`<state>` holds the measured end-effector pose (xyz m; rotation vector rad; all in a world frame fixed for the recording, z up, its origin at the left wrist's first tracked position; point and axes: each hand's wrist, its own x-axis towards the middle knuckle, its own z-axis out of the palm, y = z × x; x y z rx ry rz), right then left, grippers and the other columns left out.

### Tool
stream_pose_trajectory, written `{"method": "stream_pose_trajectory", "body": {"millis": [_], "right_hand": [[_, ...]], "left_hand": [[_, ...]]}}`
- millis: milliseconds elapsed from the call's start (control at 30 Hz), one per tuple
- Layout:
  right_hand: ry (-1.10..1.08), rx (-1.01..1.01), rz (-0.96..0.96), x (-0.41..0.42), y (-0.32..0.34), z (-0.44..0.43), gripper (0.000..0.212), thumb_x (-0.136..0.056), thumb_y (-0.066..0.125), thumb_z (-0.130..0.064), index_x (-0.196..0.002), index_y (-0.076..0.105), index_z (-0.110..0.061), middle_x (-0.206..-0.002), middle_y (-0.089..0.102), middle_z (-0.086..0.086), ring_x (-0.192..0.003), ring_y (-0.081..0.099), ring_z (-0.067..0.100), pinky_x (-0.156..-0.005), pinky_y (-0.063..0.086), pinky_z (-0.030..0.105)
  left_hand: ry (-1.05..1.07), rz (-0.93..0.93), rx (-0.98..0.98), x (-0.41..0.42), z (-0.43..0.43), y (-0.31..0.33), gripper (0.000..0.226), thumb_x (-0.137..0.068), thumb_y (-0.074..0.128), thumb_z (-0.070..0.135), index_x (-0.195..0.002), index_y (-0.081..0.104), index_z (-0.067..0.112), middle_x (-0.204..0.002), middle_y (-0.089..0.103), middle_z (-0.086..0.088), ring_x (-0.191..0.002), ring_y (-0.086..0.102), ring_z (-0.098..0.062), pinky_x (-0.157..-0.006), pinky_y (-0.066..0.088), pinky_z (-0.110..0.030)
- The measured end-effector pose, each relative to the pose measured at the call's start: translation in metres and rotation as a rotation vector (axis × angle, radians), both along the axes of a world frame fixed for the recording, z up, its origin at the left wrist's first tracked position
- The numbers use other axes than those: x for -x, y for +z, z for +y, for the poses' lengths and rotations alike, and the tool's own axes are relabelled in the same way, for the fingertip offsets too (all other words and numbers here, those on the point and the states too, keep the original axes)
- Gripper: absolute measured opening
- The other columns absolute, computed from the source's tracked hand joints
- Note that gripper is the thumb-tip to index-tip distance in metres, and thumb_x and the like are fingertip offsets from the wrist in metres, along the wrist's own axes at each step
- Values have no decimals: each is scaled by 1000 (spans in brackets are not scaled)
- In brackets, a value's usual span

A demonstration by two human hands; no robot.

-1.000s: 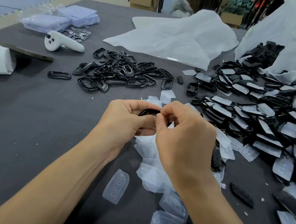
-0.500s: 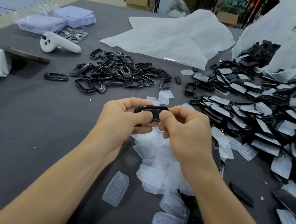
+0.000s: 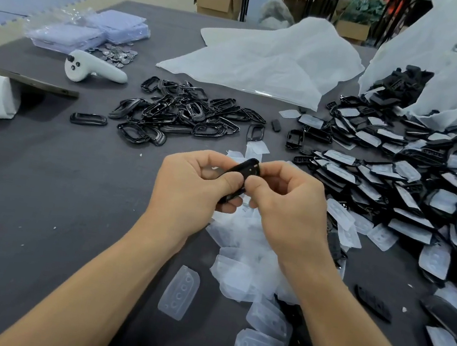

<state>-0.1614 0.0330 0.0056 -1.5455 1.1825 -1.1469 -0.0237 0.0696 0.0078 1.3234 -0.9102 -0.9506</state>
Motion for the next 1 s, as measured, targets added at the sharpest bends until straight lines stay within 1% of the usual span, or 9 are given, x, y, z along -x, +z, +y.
{"method": "stream_pose_trajectory", "body": {"millis": [133, 233, 333, 433, 567, 667, 733, 867, 1000], "right_hand": [[-27, 45, 37, 1, -3, -1, 23, -84, 74, -12, -82, 75, -35, -70, 74, -14, -60, 67, 3, -58, 50, 15], [-23, 68, 105, 3, -4, -2, 23, -85, 75, -9, -82, 77, -32, -73, 74, -15, -68, 70, 5, -62, 54, 17], [-22, 89, 129, 3, -2, -1, 20, -86, 76, -13, -85, 77, -33, -74, 74, -16, -69, 71, 5, -65, 57, 20], [-100, 136, 134, 8, 3, -3, 16, -89, 73, -16, -86, 76, -31, -75, 73, -15, -71, 70, 6, -67, 57, 23], [-28, 192, 479, 18, 5, -7, 19, -90, 71, -20, -101, 75, -35, -89, 64, -22, -91, 57, 0, -77, 45, 15], [84, 167, 653, 14, 1, -3, 33, -88, 72, -31, -120, 71, -36, -114, 63, -19, -114, 51, 8, -102, 36, 23], [134, 216, 784, 9, -3, -2, 37, -91, 69, -34, -128, 68, -32, -127, 66, -12, -124, 44, 12, -108, 27, 26], [108, 199, 777, 8, -4, -2, 33, -93, 64, -21, -124, 70, -29, -116, 68, -7, -116, 50, 17, -98, 31, 24], [32, 247, 807, 9, -4, -2, 27, -88, 72, -23, -116, 73, -25, -103, 71, -4, -109, 54, 19, -102, 38, 30]], "left_hand": [[4, -134, -41, 1, -2, -4, 15, -90, 75, 7, -85, 78, 21, -69, 77, -5, -60, 73, -17, -57, 57, -28], [-33, -399, -42, -2, 1, -4, 24, -84, 74, 17, -91, 80, 39, -73, 78, 11, -67, 73, -5, -62, 55, -16], [-69, -311, -70, -6, -1, -2, 31, -81, 75, 5, -90, 80, 35, -74, 79, 0, -65, 74, -14, -68, 60, -29], [94, -198, -86, -11, -5, -2, 27, -84, 72, -4, -86, 77, 23, -75, 77, -9, -64, 73, -24, -61, 61, -33], [170, 129, -143, -18, -10, 2, 23, -94, 55, -7, -103, 63, 12, -87, 80, -12, -66, 74, -22, -46, 54, -26], [150, 201, -144, -23, -12, 3, 28, -95, 50, -9, -106, 66, 11, -84, 80, -11, -65, 74, -23, -45, 54, -25], [131, 196, -129, -24, -12, 3, 29, -95, 50, -10, -106, 68, 11, -83, 79, -9, -65, 74, -23, -46, 55, -25], [139, 196, -124, -28, -11, 4, 30, -94, 50, -9, -104, 68, 12, -81, 79, -9, -64, 73, -22, -44, 54, -25], [146, 171, -134, -29, -11, 5, 29, -93, 51, -7, -101, 69, 14, -79, 78, -7, -61, 72, -21, -41, 49, -23]]}}
